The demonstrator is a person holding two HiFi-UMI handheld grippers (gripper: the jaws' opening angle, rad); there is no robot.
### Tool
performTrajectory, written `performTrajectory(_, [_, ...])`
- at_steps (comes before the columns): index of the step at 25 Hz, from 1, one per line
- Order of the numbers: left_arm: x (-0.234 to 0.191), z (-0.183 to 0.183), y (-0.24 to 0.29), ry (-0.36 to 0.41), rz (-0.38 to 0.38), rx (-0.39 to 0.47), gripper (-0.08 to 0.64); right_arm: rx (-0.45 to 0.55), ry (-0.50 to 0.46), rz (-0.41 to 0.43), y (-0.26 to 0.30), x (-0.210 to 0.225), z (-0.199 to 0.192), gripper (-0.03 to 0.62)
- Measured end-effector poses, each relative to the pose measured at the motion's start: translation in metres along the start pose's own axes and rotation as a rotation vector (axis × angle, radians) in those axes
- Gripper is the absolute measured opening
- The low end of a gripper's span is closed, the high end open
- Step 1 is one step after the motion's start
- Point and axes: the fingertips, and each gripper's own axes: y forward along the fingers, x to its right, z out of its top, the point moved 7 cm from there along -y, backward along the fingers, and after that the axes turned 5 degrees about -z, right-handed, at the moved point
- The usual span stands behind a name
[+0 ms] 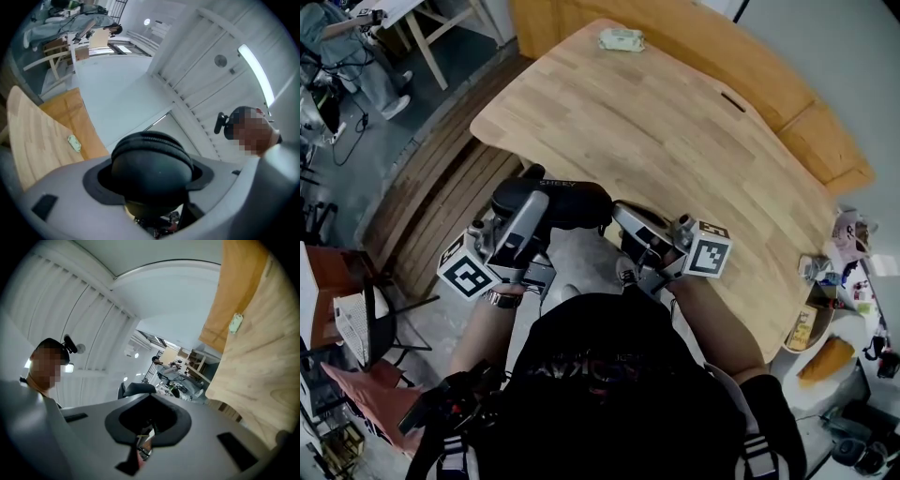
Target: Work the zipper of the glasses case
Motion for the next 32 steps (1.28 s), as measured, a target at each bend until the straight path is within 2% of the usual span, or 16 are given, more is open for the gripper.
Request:
performTrajectory(6, [-0.003, 0.001, 0.000, 0.054, 0.079, 0.014, 0.345, -0.018, -0.085, -0.028, -0.003, -0.006, 0.000, 0.017])
performTrajectory(17, [0.016, -0.009, 0.010, 0.428, 0.157, -0.134, 0.345, -0.065, -0.119, -0.023, 0.008, -0.013, -0.011, 0.017])
performTrajectory(24, [0.014, -0.011, 0.012, 0.517, 0.195, -0.184, 0.345, -0.096, -0.117, 0.009, 0.023, -0.019, -0.016, 0.017])
performTrajectory(32, [0.017, -0.025, 0.017, 0.754, 0.237, -0.323, 0.345, -0.148, -0.105, 0.065, 0.037, -0.027, -0.025, 0.017])
